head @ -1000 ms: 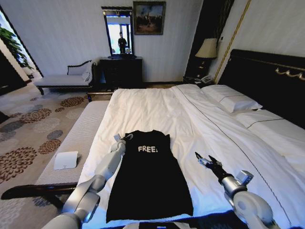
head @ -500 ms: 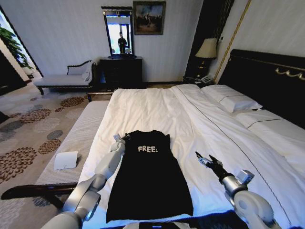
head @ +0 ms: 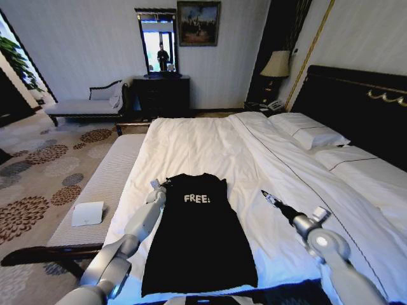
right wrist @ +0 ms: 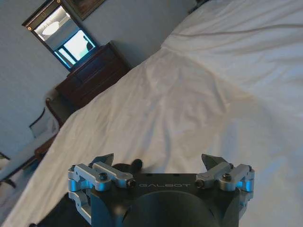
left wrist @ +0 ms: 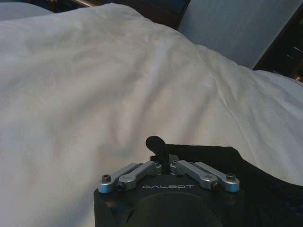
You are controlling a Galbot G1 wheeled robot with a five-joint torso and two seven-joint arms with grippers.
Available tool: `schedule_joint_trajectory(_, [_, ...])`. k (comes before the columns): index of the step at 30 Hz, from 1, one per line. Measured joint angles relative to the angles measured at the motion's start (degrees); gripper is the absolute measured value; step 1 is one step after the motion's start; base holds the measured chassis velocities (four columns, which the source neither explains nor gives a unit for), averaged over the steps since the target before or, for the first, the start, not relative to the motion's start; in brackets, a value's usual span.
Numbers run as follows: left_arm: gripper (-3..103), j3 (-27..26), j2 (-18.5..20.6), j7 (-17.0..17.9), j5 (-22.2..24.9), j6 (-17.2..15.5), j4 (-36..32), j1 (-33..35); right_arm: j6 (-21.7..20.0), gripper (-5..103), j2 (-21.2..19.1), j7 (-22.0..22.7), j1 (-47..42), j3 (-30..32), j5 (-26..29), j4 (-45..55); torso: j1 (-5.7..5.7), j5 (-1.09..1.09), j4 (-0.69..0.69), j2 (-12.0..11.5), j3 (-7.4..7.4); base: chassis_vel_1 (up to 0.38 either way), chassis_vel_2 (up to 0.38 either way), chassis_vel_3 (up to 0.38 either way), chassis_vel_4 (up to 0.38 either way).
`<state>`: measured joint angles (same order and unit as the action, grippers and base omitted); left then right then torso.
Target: Fold the clothes on the bed.
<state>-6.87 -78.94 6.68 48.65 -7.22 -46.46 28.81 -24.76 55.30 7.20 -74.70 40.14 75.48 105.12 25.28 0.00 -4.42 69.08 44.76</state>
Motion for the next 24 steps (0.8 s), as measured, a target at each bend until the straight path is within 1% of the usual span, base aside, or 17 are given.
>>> schedule_joint_trajectory(1, [2,0.00,0.00,0.00,0.00,0.00,0.00,0.00,0.00,100,0.00,0.00,0.00,0.00,0.00,0.00,0.00,0.00,0.00,0.00,0.00,0.000,0.000,0.000,0.000])
schedule_joint_trajectory(2, [2,0.09,0.17,0.15,0.14,-0.02,-0.46,0.17,-0.27,100,-0.15,0.21,1.82,-1.06,0.58,-1.07,0.00,0.01,0.01,0.00,0.00,0.000,0.000,0.000,0.000])
schedule_joint_trajectory(6, [2,0.23,0.86,1.03,0.99,-0.12,-2.12,0.78,-1.06,100,-0.47,-0.26,10.77,-8.24,0.45,-7.75,0.01,0.00,0.00,0.00,0.00,0.000,0.000,0.000,0.000])
schedule_joint_trajectory(7, [2,0.23,0.86,1.03,0.99,-0.12,-2.12,0.78,-1.06,100,-0.47,-0.26,10.77,-8.24,0.45,-7.75,0.01,0.00,0.00,0.00,0.00,0.000,0.000,0.000,0.000])
schedule_joint_trajectory(9, [2,0.23,1.10,1.28,1.28,-0.14,-2.55,0.98,-1.10,100,-0.21,-0.49,14.29,-11.12,-0.15,-11.34,0.00,-0.01,-0.01,0.00,0.00,0.000,0.000,0.000,0.000])
schedule_joint_trajectory(11, [2,0.37,1.60,1.44,1.60,-0.26,-3.55,1.44,-1.10,100,0.47,-1.02,19.14,-15.44,-1.27,-16.88,0.00,0.00,0.00,0.00,0.00,0.000,0.000,0.000,0.000])
schedule_joint_trajectory(12, [2,0.39,1.65,1.50,1.63,-0.28,-3.67,1.50,-1.10,100,0.53,-1.09,19.52,-15.81,-1.40,-17.34,0.00,0.00,0.00,0.00,0.00,0.000,0.000,0.000,0.000])
schedule_joint_trajectory(13, [2,0.43,1.76,1.60,1.71,-0.33,-4.08,1.70,-1.03,100,0.94,-1.55,21.61,-17.77,-2.13,-19.77,0.01,0.00,0.01,0.00,0.01,0.000,0.000,0.000,0.000])
schedule_joint_trajectory(14, [2,0.43,1.76,1.60,1.71,-0.33,-4.08,1.70,-1.03,100,0.94,-1.55,21.61,-17.77,-2.13,-19.77,0.01,0.00,0.01,0.00,0.01,0.000,0.000,0.000,0.000])
schedule_joint_trajectory(15, [2,0.48,1.80,1.88,1.78,-0.36,-4.53,1.89,-0.81,100,1.62,-2.23,24.48,-20.14,-3.06,-22.78,0.01,0.00,0.00,0.00,0.01,0.000,0.000,0.000,0.000])
schedule_joint_trajectory(16, [2,0.48,1.80,1.88,1.78,-0.37,-4.56,1.90,-0.79,100,1.68,-2.27,24.69,-20.28,-3.11,-22.99,0.01,0.00,0.00,0.00,0.01,0.000,0.000,0.000,0.000])
schedule_joint_trajectory(17, [2,0.62,1.81,2.08,1.86,-0.42,-5.00,2.04,-0.21,100,3.01,-3.40,29.17,-22.76,-4.40,-27.28,0.01,-0.01,0.01,0.00,0.01,0.000,0.000,0.000,0.000])
schedule_joint_trajectory(19, [2,0.81,1.84,2.20,1.96,-0.49,-5.23,2.07,0.30,100,4.80,-4.38,33.07,-24.10,-5.31,-31.17,0.01,-0.02,0.01,0.00,0.00,0.000,0.000,0.000,0.000])
schedule_joint_trajectory(20, [2,0.81,1.84,2.20,1.96,-0.49,-5.23,2.07,0.30,100,4.80,-4.38,33.07,-24.10,-5.31,-31.17,0.01,-0.02,0.01,0.00,0.00,0.000,0.000,0.000,0.000])
schedule_joint_trajectory(21, [2,0.94,1.86,2.23,2.02,-0.53,-5.27,2.06,0.49,100,6.40,-4.88,35.59,-24.65,-5.45,-34.01,0.01,-0.01,0.02,0.00,0.00,0.000,0.000,0.000,0.000])
schedule_joint_trajectory(24, [2,1.28,1.59,2.26,2.13,-0.58,-4.98,1.79,0.65,100,9.15,-5.69,38.78,-25.71,-5.90,-38.55,0.02,-0.01,0.03,0.00,0.01,0.000,0.000,0.000,0.000])
